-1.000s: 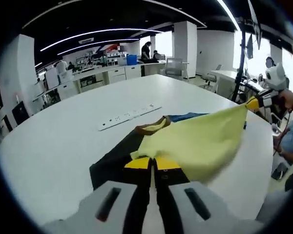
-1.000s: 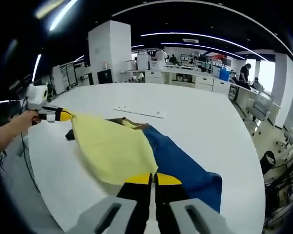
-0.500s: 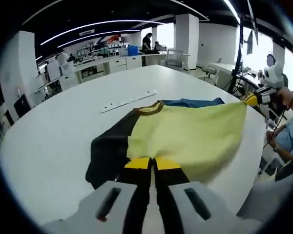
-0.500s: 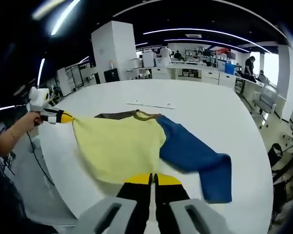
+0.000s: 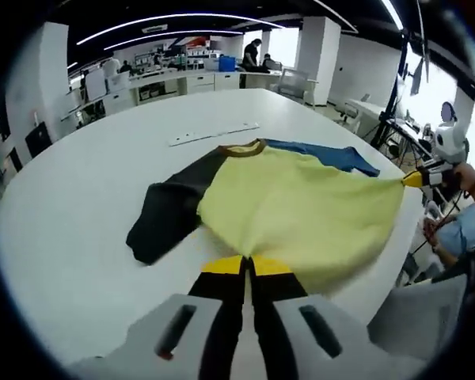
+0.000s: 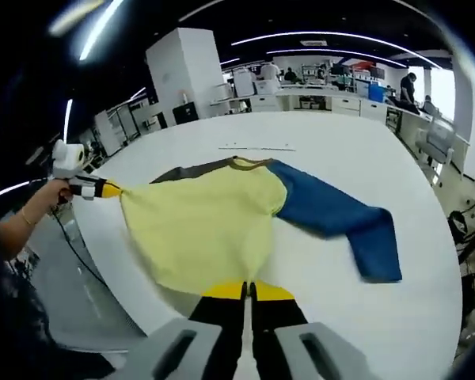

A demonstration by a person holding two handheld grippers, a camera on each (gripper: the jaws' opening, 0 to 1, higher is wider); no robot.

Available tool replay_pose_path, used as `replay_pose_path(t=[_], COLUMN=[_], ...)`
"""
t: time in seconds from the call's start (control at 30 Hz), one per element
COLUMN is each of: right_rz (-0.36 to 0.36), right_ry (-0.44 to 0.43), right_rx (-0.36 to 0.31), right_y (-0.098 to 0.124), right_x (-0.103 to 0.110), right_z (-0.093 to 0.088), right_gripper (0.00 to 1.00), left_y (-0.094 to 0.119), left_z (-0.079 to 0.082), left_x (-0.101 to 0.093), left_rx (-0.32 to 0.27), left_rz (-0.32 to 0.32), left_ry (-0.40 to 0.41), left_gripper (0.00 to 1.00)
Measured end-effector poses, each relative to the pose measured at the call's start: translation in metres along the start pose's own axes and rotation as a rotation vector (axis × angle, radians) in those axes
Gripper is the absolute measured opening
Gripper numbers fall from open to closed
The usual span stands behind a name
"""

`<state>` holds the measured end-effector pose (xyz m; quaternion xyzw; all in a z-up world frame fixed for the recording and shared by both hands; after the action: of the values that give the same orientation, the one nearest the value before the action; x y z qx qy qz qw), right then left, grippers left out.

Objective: Fold the garment on the visible template until the final outline fits inside the template.

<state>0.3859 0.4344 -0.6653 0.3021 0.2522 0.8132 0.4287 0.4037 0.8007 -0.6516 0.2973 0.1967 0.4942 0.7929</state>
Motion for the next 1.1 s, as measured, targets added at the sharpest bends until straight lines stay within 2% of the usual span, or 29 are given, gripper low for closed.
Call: replay_pose_path(t=[0.17, 0.33, 0.47, 0.63, 0.8, 1.1], right_rz=[-0.009, -0.024, -0.047, -0.047, -0.071, -0.07], right_ry=[-0.051, -0.02, 0.053, 0.036, 0.021, -0.02], right_rx=[0.033, 0.108, 0.169, 0.196, 0.208, 0.177], right_y=[-0.004, -0.011, -0.017, -0.026, -0.029, -0.029], right_x=[0.005, 0.016, 0.024, 0.033, 0.03, 0.029], right_z=[-0.026, -0.057, -0.079, -0.1, -0.109, -0.105], right_gripper=[0.0, 0.0, 0.0, 0.0, 0.0, 0.0], left_y=[0.001, 0.0, -0.003, -0.007, -0.01, -0.012], left_z=[-0.016, -0.034, -0.045, -0.058, -0.065, -0.072], left_x=[0.0, 0.004, 0.008, 0.015, 0.018, 0.02], left_rx=[0.018, 0.061, 0.076, 0.109, 0.118, 0.117], left_rz=[0.011, 0.038, 0.042, 0.066, 0.067, 0.065], left_ry=[0.047, 0.055, 0.083, 0.091, 0.099, 0.084], left_gripper=[0.0, 0.0, 0.0, 0.0, 0.0, 0.01])
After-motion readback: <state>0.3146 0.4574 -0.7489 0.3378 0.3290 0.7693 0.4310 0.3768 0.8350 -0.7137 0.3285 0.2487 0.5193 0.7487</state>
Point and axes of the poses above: the point that each gripper's makers call its tool centre point, and the gripper's own axes: y roughly backward along the fingers, x roughly to its left, z roughly out of its top, the point moved 3 cm from there along y, roughly backward along the fingers, and after that the axes turned 5 degrees about -y, right-handed, at the moved point
